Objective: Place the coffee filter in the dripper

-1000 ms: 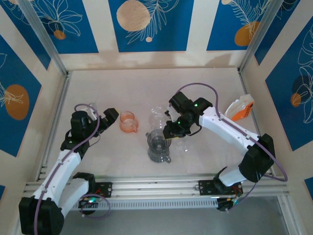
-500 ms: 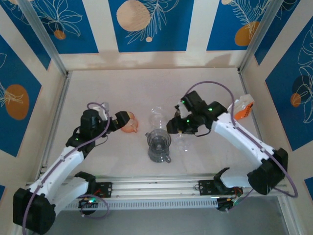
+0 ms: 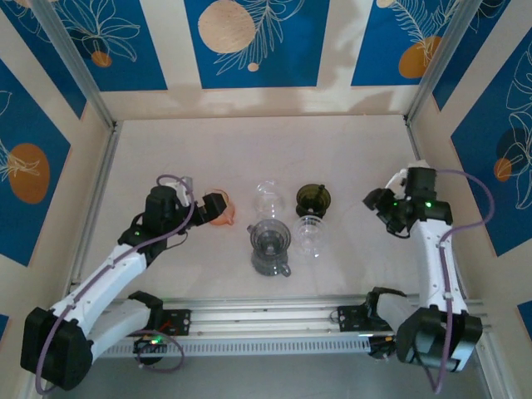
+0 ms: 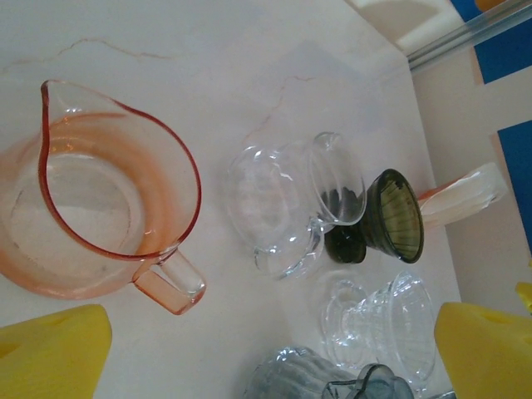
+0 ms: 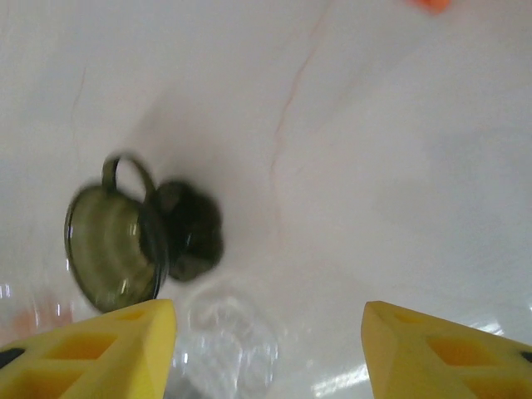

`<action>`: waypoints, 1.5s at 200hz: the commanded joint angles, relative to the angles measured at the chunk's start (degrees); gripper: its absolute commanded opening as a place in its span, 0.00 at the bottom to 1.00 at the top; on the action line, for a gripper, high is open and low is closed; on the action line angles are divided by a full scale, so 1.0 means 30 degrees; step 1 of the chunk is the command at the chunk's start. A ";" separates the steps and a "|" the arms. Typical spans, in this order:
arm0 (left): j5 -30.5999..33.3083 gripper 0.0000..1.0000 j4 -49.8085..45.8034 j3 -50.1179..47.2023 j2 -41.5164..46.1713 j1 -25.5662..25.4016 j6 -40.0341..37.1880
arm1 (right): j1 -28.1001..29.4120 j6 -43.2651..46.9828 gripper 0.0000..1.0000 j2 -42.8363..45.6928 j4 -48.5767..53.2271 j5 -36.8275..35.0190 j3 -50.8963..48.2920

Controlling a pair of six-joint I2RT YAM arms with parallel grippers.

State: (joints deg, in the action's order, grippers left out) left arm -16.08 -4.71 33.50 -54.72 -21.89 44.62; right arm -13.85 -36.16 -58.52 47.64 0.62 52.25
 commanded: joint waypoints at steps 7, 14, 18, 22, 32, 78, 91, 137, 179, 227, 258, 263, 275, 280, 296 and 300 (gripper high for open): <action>-0.0667 1.00 0.1279 -0.0511 -0.0445 -0.0072 0.0036 | -0.2401 -0.1005 0.56 -0.0600 -0.1878 0.0006 0.0418; -0.0787 1.00 0.1457 -0.0588 -0.0541 -0.0086 0.0038 | -0.2897 -0.1066 0.55 -0.1020 -0.1905 -0.0483 0.0771; -0.0832 1.00 0.1528 -0.0660 -0.0580 -0.0086 0.0046 | -0.3233 -0.1093 0.55 -0.1291 -0.1969 -0.0531 0.0989; -0.0900 1.00 0.1619 -0.0698 -0.0619 -0.0075 0.0039 | -0.3589 -0.1074 0.55 -0.1539 -0.2117 -0.0426 0.1156; -0.1067 1.00 0.1741 -0.0833 -0.0663 -0.0086 -0.0006 | -0.4513 -0.1071 0.55 -0.2279 -0.2357 -0.0127 0.1662; -0.1442 1.00 0.2736 -0.1550 -0.0416 -0.0083 0.0152 | -0.6986 0.0643 0.58 -0.6473 -0.2651 0.0759 0.4672; -0.1526 1.00 0.2995 -0.1641 -0.0422 -0.0085 0.0211 | -0.7184 0.1148 0.57 -0.7363 -0.2289 0.0351 0.5519; -0.1934 1.00 0.4043 -0.2058 -0.0758 -0.0086 0.0502 | -0.8042 0.2642 0.52 -0.9723 -0.2433 0.2012 0.7511; -0.1972 1.00 0.4046 -0.1981 -0.1156 -0.0078 0.0469 | -0.7378 0.3228 0.51 -1.1278 -0.2572 0.2464 0.8672; -0.1761 1.00 0.3753 -0.1855 -0.1357 -0.0057 0.0334 | -0.5954 0.3157 0.47 -1.2987 -0.1856 0.0497 0.9567; -0.1790 1.00 0.3650 -0.1766 -0.1419 -0.0061 0.0331 | -0.5233 0.2986 0.43 -1.3313 -0.1763 -0.1214 0.9450; -0.1790 1.00 0.3623 -0.1762 -0.1421 -0.0057 0.0313 | -0.5132 0.2948 0.43 -1.3344 -0.1733 -0.1481 0.9462; -0.1817 1.00 0.3592 -0.1735 -0.1406 -0.0057 0.0317 | -0.4929 0.2778 0.42 -1.3404 -0.1744 -0.2107 0.9437; -0.1814 1.00 0.3564 -0.1741 -0.1394 -0.0057 0.0331 | -0.4888 0.2688 0.41 -1.3397 -0.1729 -0.2328 0.9449; -0.1819 1.00 0.3513 -0.1758 -0.1389 -0.0057 0.0297 | -0.4764 0.2457 0.40 -1.3384 -0.1763 -0.2919 0.9475; -0.1795 1.00 0.3512 -0.1755 -0.1336 -0.0057 0.0298 | -0.4732 0.2414 0.39 -1.3389 -0.1760 -0.3094 0.9493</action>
State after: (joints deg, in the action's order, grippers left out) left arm -20.80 5.56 27.99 -58.81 -21.89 45.93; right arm -28.75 -27.59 -98.10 41.21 -4.08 79.94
